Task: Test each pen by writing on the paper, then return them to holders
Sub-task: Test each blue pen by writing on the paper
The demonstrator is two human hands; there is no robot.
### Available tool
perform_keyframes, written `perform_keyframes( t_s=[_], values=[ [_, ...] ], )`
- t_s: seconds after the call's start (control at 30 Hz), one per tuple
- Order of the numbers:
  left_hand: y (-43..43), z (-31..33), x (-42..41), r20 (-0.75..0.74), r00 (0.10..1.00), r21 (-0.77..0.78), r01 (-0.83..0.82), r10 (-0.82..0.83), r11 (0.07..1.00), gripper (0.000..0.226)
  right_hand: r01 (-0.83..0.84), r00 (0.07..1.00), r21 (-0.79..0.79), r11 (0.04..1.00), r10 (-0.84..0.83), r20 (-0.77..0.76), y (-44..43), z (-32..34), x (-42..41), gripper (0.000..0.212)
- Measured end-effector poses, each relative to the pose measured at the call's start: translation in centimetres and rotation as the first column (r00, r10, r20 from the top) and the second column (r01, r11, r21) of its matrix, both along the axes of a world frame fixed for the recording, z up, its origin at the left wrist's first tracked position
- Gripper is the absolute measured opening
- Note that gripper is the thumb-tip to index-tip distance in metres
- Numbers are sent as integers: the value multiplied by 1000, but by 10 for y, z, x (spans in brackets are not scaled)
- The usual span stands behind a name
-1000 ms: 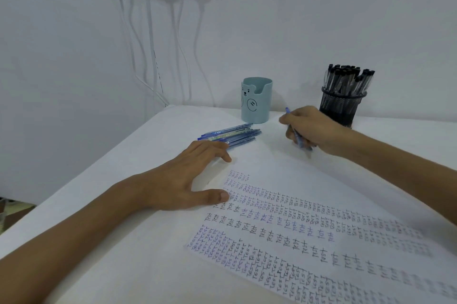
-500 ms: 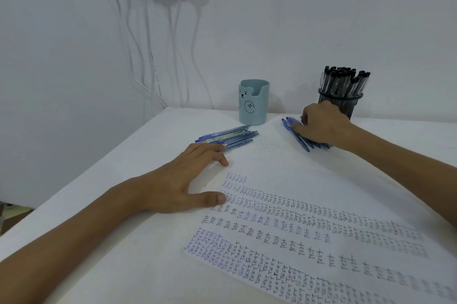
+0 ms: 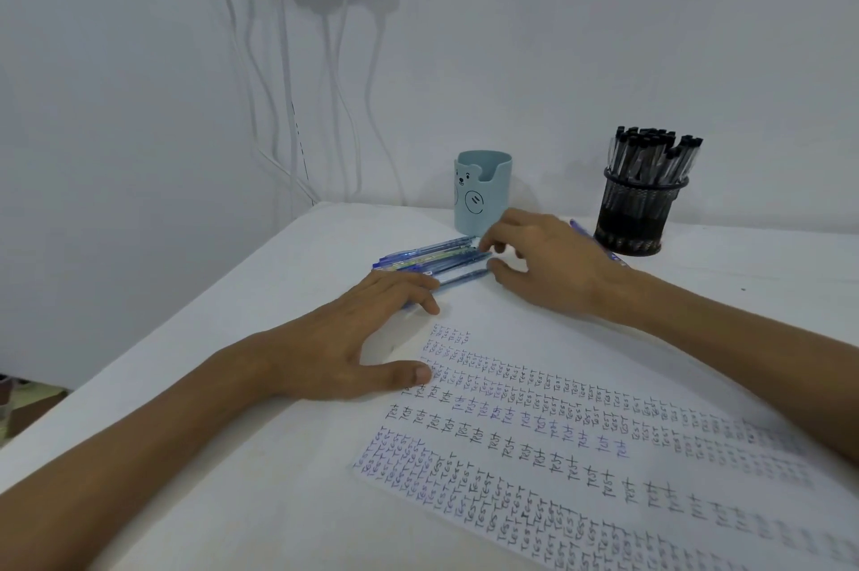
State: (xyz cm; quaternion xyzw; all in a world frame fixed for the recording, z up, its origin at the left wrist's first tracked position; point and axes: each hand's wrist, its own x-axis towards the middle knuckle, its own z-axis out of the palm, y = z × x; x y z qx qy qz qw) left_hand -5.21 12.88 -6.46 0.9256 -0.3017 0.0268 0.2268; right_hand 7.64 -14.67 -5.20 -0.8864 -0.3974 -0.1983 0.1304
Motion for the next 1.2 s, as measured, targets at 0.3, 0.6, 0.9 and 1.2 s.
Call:
perform_keyframes(
  t_s=[0.3, 0.6, 0.9, 1.2],
  values=[
    [-2, 3, -2, -44, 998, 2, -35, 35, 999, 64, -217, 976, -122, 968, 218, -7, 9, -3, -12, 17],
    [0, 1, -1, -112, 989, -2, -94, 93, 996, 88, -151, 988, -126, 981, 153, 10, 0, 5, -13, 21],
    [1, 1, 0, -109, 991, 8, -80, 80, 997, 83, 29, 995, 11, 1000, -28, -98, 3, 10, -22, 75],
    [-1, 1, 1, -1, 998, 0, 61, -61, 998, 50, 6, 947, 310, 951, 94, -306, 12, 21, -38, 80]
  ],
)
